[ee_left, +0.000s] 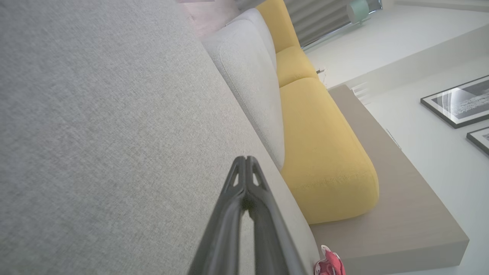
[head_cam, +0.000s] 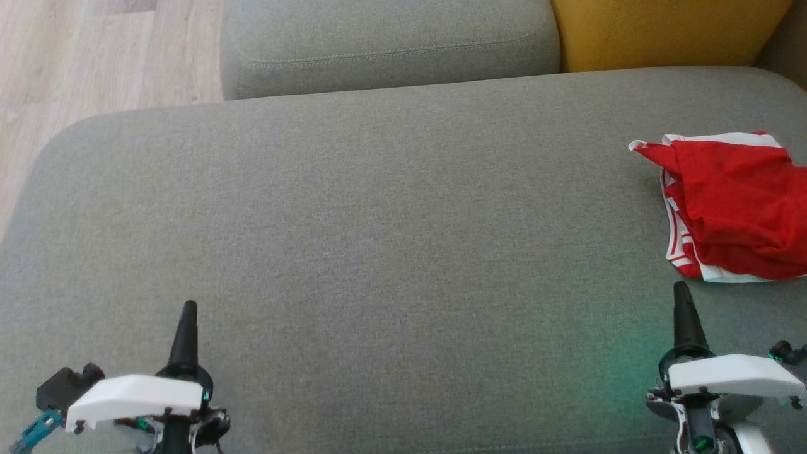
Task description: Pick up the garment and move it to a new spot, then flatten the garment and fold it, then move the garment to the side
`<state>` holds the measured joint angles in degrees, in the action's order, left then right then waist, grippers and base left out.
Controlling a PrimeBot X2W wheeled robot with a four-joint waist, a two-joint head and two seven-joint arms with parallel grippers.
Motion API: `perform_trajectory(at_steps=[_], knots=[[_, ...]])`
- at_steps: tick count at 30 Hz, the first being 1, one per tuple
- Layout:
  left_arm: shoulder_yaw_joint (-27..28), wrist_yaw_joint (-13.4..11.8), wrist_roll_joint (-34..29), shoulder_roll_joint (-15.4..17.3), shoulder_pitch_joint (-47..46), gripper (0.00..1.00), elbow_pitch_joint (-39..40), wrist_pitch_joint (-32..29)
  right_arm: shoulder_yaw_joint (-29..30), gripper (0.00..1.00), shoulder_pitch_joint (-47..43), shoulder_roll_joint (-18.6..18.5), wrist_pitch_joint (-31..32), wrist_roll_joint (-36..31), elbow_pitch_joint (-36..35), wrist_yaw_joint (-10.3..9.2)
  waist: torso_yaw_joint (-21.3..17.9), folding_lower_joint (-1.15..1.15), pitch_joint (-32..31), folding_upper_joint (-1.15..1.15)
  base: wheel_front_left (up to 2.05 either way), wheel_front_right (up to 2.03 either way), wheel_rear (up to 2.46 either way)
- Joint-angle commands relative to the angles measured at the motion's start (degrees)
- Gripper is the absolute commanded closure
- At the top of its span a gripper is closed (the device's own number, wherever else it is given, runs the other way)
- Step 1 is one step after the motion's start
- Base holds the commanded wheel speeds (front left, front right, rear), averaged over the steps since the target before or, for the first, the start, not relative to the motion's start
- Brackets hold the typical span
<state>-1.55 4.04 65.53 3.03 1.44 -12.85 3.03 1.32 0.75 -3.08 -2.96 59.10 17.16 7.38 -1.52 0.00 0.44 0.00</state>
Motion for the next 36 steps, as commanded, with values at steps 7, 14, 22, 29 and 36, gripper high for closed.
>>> perform_trajectory(at_steps=[7, 14, 22, 29, 36], knots=[[2.25, 0.99, 4.83, 0.90, -4.09, 1.00, 1.30, -1.50, 0.11, 1.00, 3.61, -1.19, 1.40, 6.05, -2.43, 0.08, 0.23, 0.00, -0.04, 0.00, 0.00, 0.00, 0.00], [3.01, 1.42, 8.87, 0.91, -4.68, 1.00, 0.88, -2.69, 0.65, 1.00, 3.89, -1.20, 2.53, 11.07, -2.57, 0.08, 0.46, 0.00, -0.08, 0.00, 0.00, 0.00, 0.00], [3.88, 1.91, 13.47, 0.91, -5.36, 1.00, 0.39, -4.06, 1.29, 1.00, 4.22, -1.20, 3.83, 16.79, -2.73, 0.09, 0.72, 0.00, -0.12, 0.00, 0.00, 0.00, 0.00], [4.65, 2.34, 17.49, 0.91, -5.96, 1.00, -0.04, -5.27, 1.86, 1.00, 4.52, -1.18, 4.98, 21.78, -2.88, 0.10, 0.94, 0.00, -0.16, 0.00, 0.00, 0.00, 0.00], [5.43, 2.77, 21.49, 0.90, -6.56, 1.00, -0.47, -6.47, 2.44, 1.00, 4.81, -1.16, 6.14, 26.75, -3.02, 0.10, 1.17, 0.00, -0.20, 0.00, 0.00, 0.00, 0.00]])
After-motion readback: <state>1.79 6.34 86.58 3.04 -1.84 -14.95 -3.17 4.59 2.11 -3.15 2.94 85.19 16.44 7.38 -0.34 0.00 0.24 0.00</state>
